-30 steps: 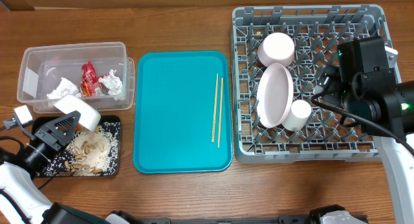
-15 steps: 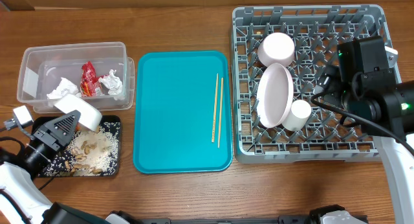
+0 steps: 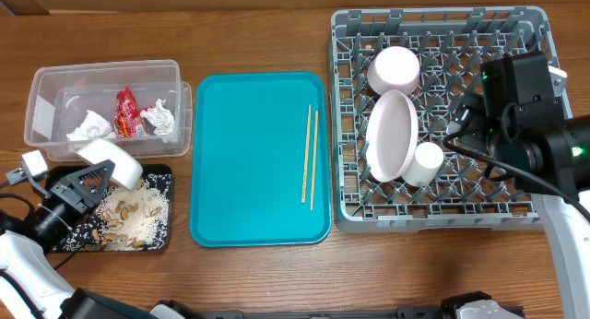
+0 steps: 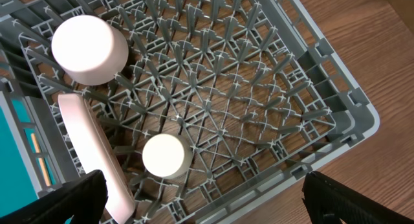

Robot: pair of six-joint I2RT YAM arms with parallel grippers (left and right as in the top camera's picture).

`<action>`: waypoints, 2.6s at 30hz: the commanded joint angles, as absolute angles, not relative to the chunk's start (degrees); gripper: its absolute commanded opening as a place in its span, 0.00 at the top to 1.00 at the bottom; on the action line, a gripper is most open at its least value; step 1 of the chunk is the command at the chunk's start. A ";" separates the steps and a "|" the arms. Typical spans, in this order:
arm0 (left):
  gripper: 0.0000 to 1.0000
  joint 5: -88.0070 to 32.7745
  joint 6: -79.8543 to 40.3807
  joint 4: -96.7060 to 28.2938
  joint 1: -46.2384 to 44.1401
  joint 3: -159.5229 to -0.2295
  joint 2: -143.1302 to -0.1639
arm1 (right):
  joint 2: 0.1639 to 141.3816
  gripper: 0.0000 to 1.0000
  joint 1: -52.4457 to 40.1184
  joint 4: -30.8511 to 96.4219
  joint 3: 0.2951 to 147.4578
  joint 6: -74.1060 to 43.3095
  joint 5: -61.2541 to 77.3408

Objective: Sort waste into correct bins and load items into the dishwasher
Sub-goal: 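Tilt the bowl with the left gripper to pour peanuts and rice onto the black tray, then carry the emptied bowl back and set it on the teal tray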

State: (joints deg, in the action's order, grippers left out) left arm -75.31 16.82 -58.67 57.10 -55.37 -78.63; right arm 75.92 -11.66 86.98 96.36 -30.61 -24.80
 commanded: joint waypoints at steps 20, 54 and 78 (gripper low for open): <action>0.96 -46.46 -0.36 -57.58 32.99 -66.63 -72.73 | 75.99 0.00 -11.51 86.72 97.47 -29.98 -24.73; 0.96 -5.19 -15.49 -49.04 -14.72 -66.70 -92.18 | 75.99 0.00 -11.51 86.72 97.47 -29.98 -24.73; 0.86 -6.33 -14.41 -48.69 -14.72 -67.61 -92.25 | 75.99 0.00 -11.51 86.70 97.47 -29.98 -24.73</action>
State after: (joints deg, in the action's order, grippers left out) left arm -6.37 -14.70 -48.99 -14.61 -66.02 -92.29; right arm 75.92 -11.66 86.98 96.36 -30.61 -24.80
